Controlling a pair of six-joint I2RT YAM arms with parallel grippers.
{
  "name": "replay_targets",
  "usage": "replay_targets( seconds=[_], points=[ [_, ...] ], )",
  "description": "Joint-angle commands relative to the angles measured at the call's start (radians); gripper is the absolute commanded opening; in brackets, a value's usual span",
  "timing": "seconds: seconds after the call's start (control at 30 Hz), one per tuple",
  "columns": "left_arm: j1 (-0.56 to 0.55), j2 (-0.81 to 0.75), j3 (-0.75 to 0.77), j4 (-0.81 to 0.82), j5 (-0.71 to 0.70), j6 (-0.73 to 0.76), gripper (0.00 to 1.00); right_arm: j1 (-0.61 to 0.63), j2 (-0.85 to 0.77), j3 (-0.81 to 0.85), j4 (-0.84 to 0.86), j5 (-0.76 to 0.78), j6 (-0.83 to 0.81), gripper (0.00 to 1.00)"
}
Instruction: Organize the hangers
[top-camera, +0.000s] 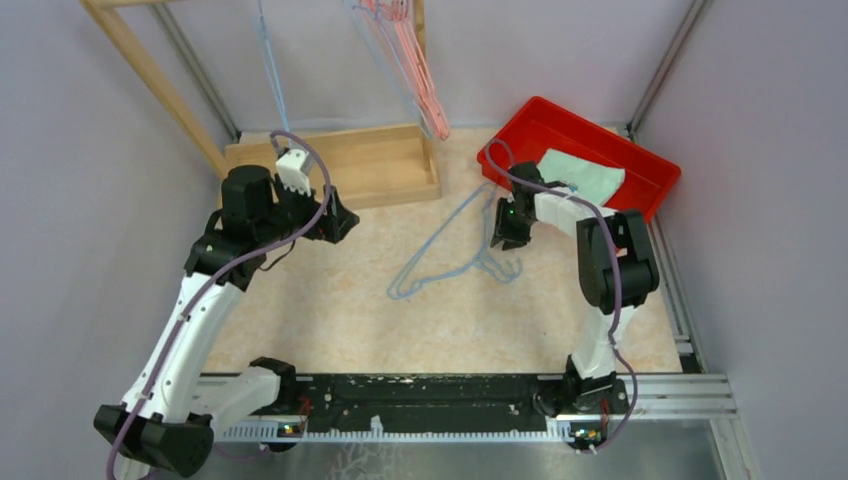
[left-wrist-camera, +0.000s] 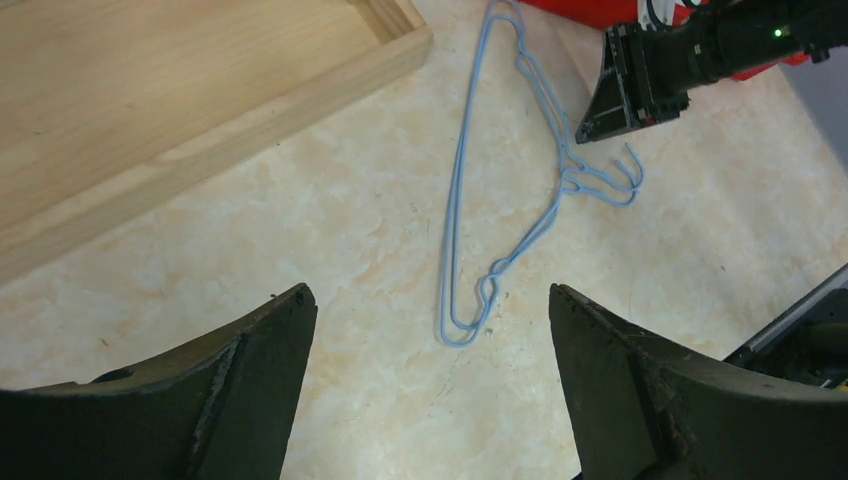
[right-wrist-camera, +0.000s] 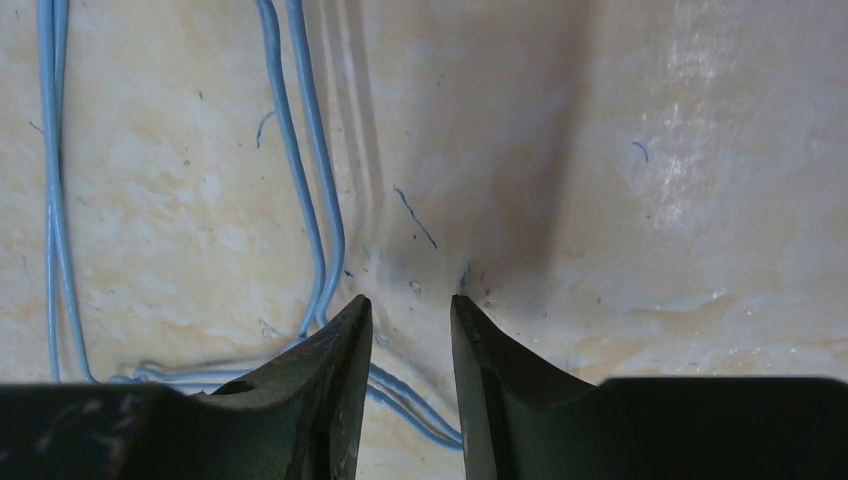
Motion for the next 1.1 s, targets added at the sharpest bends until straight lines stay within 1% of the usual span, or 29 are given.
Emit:
replay_targets(
  seconds=[0.0,0.13,0.27,0.33,0.53,0.67,0.77,0.8,0.83,0.87,0.93,1.07],
  points=[
    [-0.007,-0.056,-0.101,0.084,0.067,-0.012,0.91,0.010,0.041,0.106,0.030,0.027,-0.014,0.35],
    [-0.014,-0.088,-0.220,0.129,0.076,-0.012,0.90,0.017,0.067,0.143,0.022,0.022,0.001,0.35],
    [-0.018,-0.089,-0.274,0.154,0.076,0.001,0.90,0.023,0.026,0.121,0.036,0.038,0.022,0.36],
    [-0.020,-0.080,-0.288,0.168,0.078,0.008,0.90,0.023,0.030,0.110,0.051,0.032,0.027,0.36],
    [-0.047,-0.029,-0.291,0.199,0.089,0.012,0.89,0.022,0.138,0.167,0.060,0.005,0.022,0.37],
    [-0.107,0.004,-0.296,0.222,0.058,0.006,0.89,0.024,0.176,0.182,0.073,0.003,0.027,0.37],
    [-0.170,0.033,-0.301,0.234,0.009,0.002,0.89,0.026,0.183,0.177,0.091,-0.002,0.027,0.36],
    [-0.187,0.039,-0.302,0.239,0.002,0.000,0.89,0.026,0.184,0.178,0.096,-0.003,0.026,0.34],
    [-0.204,0.049,-0.303,0.247,-0.005,-0.002,0.89,0.027,0.188,0.178,0.099,-0.008,0.025,0.30],
    [-0.219,0.059,-0.303,0.256,-0.011,-0.007,0.89,0.027,0.192,0.178,0.102,-0.017,0.021,0.22],
    [-0.244,0.075,-0.302,0.278,-0.012,-0.015,0.89,0.027,0.196,0.177,0.095,-0.033,0.016,0.00],
    [-0.282,0.101,-0.295,0.300,-0.022,-0.011,0.89,0.027,0.125,0.134,0.108,-0.022,0.026,0.00]
  ],
)
